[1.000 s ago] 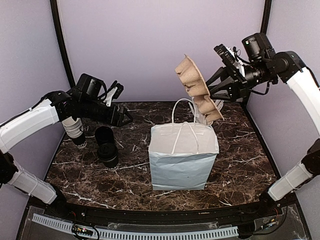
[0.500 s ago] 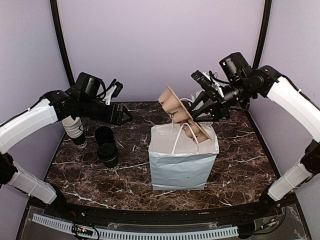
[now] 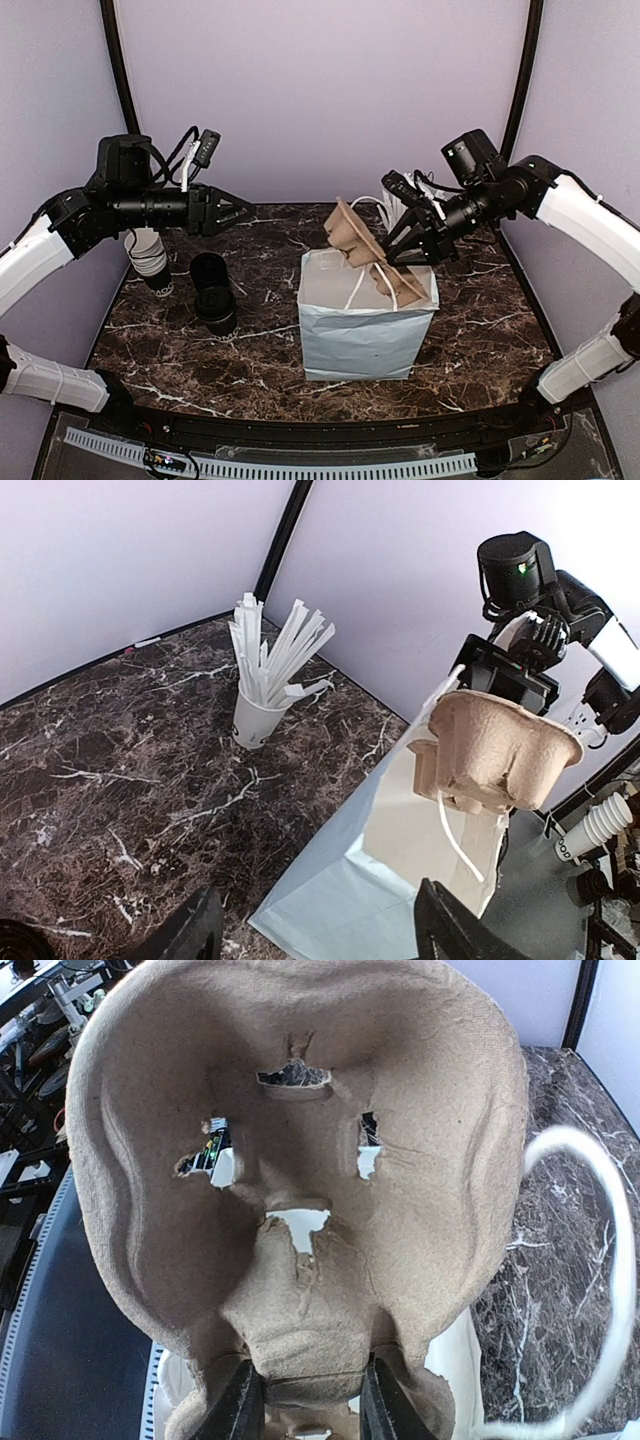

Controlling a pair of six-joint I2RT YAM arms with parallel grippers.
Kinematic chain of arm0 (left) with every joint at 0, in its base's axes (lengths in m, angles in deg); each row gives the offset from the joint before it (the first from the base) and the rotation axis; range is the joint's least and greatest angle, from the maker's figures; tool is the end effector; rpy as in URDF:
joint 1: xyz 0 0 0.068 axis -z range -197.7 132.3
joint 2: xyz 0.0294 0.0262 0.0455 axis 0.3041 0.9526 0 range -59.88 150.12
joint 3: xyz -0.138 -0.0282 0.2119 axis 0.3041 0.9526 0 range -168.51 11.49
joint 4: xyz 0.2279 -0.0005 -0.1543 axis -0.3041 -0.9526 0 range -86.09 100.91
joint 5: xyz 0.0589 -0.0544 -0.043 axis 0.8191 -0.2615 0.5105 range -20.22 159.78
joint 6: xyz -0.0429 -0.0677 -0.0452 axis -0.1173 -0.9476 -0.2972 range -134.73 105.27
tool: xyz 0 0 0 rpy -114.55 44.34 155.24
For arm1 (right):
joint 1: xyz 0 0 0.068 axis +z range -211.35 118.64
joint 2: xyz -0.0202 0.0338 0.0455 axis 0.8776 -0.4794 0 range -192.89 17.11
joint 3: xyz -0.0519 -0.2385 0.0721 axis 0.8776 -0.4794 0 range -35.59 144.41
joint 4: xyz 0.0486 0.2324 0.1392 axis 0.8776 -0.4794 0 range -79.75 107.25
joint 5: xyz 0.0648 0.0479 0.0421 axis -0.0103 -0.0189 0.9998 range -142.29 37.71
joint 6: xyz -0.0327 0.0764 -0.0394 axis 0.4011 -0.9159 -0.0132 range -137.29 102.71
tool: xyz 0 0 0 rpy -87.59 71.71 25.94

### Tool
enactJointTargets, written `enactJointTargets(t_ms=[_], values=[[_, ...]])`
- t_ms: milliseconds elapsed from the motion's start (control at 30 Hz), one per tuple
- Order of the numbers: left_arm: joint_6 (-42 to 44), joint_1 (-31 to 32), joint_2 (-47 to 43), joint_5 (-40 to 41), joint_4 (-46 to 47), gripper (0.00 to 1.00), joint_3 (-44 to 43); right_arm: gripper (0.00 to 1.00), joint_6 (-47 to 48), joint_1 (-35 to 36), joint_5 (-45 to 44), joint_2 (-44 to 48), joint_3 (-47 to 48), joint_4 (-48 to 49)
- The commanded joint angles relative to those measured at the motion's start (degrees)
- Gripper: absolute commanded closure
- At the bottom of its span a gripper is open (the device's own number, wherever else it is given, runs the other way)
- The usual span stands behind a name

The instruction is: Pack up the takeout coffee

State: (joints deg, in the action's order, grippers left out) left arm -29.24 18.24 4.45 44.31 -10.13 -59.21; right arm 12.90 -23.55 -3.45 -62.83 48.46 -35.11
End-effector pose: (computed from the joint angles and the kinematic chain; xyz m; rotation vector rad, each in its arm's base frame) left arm 0.2294 -0.2103 0.3851 0.6778 1.8019 -1.0117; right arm 0.2126 0.2436 0.3375 -1.5885 1.6550 1.0813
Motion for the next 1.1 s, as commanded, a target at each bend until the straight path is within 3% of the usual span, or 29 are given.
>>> enactJointTargets(t_ms=[0, 167, 333, 533, 867, 1067], values=[[-0.14, 0.70, 0.57, -6.83, 3.77, 0.35, 1.78, 0.71, -3.85, 0.43, -2.58, 3.07, -1.50, 4.11], [4.48, 10.21, 0.74, -2.90, 6.49, 0.35, 1.07, 0.71, -10.67, 0.43, -7.03, 1.95, -1.24, 9.01], [10.19, 17.30, 4.18, 1.88, 1.87, 0.36, -3.70, 0.71, -12.22, 0.43, -2.27, 1.28, -0.68, 9.81], [8.77, 21.21, 8.18, 3.52, 7.14, 0.38, -2.53, 0.71, -14.36, 0.34, -0.57, 1.60, 0.07, 10.61], [4.50, 26.23, 14.60, 14.72, 14.55, 0.24, -0.87, 0.70, -14.42, 0.32, -0.91, 1.78, -1.33, 10.96], [4.76, 26.81, 18.88, 15.95, 12.09, 0.23, -4.37, 0.71, -14.28, 0.32, -1.45, 2.29, -1.86, 10.82]])
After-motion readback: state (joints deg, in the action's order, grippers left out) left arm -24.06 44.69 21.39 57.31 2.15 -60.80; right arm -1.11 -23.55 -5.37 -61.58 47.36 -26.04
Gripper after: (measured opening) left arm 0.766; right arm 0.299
